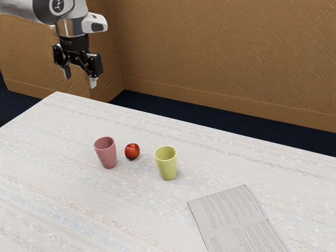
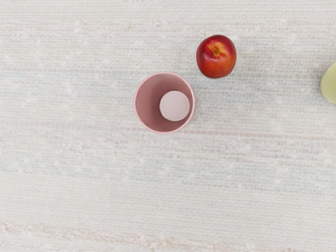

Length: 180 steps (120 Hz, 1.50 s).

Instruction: Place the left cup onto the right cup

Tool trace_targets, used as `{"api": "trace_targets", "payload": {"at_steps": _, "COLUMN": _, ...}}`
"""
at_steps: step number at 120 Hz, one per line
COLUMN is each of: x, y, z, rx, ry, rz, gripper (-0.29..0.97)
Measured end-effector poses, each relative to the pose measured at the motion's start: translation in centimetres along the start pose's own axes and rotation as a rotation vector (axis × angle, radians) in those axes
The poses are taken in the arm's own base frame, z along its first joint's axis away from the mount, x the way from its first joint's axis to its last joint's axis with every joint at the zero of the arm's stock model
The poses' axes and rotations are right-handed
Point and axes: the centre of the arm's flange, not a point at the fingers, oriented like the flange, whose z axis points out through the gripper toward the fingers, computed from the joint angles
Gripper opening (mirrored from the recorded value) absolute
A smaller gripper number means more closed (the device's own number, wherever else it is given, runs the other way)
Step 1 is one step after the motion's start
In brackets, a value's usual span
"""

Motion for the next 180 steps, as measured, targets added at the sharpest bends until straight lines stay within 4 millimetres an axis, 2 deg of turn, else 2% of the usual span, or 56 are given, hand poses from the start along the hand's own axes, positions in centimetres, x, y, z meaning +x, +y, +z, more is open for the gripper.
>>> {"api": "trace_targets", "payload": {"at_steps": 14, "x": 0.2, "y": 1.7, "z": 0.1, "rx": 0.001, "ry": 0.001, "rz": 0.031, "gripper": 0.68}}
{"api": "trace_targets", "payload": {"at_steps": 24, "x": 1.0, "y": 2.5, "z": 1.2, "rx": 0.001, "ry": -0.003, "rz": 0.046, "gripper": 0.68}}
{"api": "trace_targets", "payload": {"at_steps": 32, "x": 1.7, "y": 2.3, "z": 2.3, "rx": 0.001, "ry": -0.007, "rz": 0.043, "gripper": 0.68}}
{"api": "trace_targets", "payload": {"at_steps": 52, "x": 2.2, "y": -0.1, "z": 8.2, "rx": 0.002, "ry": -0.057, "rz": 0.008, "gripper": 0.68}}
{"api": "trace_targets", "payload": {"at_steps": 67, "x": 2.2, "y": -0.4, "z": 11.9, "rx": 0.002, "ry": -0.068, "rz": 0.007, "gripper": 0.68}}
{"api": "trace_targets", "payload": {"at_steps": 81, "x": 2.8, "y": -0.5, "z": 14.2, "rx": 0.002, "ry": -0.05, "rz": 0.01, "gripper": 0.68}}
{"api": "trace_targets", "payload": {"at_steps": 100, "x": 4.5, "y": -1.8, "z": 17.4, "rx": 0.005, "ry": -0.024, "rz": 0.008, "gripper": 0.68}}
{"api": "trace_targets", "payload": {"at_steps": 127, "x": 6.6, "y": -0.9, "z": 21.7, "rx": -0.007, "ry": 0.002, "rz": 0.041, "gripper": 0.68}}
{"api": "trace_targets", "payload": {"at_steps": 135, "x": 6.6, "y": -0.5, "z": 23.3, "rx": -0.017, "ry": 0.002, "rz": 0.047, "gripper": 0.68}}
{"api": "trace_targets", "payload": {"at_steps": 180, "x": 7.2, "y": 1.6, "z": 27.3, "rx": -0.053, "ry": 0.036, "rz": 0.069, "gripper": 0.68}}
